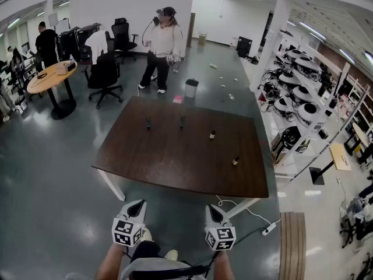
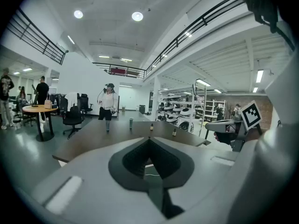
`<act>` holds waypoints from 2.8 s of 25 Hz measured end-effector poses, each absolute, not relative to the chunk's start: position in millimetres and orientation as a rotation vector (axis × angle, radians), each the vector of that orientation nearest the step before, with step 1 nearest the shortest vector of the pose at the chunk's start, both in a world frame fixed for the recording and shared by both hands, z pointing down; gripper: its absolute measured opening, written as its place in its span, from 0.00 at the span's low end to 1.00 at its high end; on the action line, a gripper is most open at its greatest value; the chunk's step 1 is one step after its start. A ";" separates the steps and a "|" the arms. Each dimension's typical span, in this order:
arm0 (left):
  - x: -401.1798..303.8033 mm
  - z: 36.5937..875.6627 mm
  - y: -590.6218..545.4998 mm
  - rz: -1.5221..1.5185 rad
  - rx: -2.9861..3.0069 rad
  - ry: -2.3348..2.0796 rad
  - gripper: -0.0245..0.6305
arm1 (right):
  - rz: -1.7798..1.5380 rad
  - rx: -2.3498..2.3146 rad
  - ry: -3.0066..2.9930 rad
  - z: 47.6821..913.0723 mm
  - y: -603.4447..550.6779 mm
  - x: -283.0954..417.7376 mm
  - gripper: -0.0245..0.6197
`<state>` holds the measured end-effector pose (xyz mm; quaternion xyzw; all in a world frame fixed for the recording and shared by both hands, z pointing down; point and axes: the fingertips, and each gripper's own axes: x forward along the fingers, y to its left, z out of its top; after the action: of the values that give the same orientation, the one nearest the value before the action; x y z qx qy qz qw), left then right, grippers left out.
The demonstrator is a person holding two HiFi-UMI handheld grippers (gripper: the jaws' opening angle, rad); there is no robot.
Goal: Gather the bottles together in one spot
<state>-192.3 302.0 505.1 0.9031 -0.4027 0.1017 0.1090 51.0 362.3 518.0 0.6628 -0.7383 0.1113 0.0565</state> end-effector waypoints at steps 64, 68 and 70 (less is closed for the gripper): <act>-190.5 526.3 -15.3 0.354 2.659 -1.054 0.04 | 0.386 2.030 -2.154 528.0 64.6 32.5 0.04; -185.4 535.1 -32.4 0.359 2.656 -1.062 0.04 | 0.385 2.017 -2.174 539.4 41.1 36.1 0.04; -181.1 540.4 -41.9 0.365 2.655 -1.079 0.04 | 0.382 2.006 -2.189 546.3 27.8 40.2 0.04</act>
<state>-181.1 -41.9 540.4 0.9117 -0.3704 0.1254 0.1261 40.2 27.8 546.3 0.6684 -0.7291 0.1271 0.0740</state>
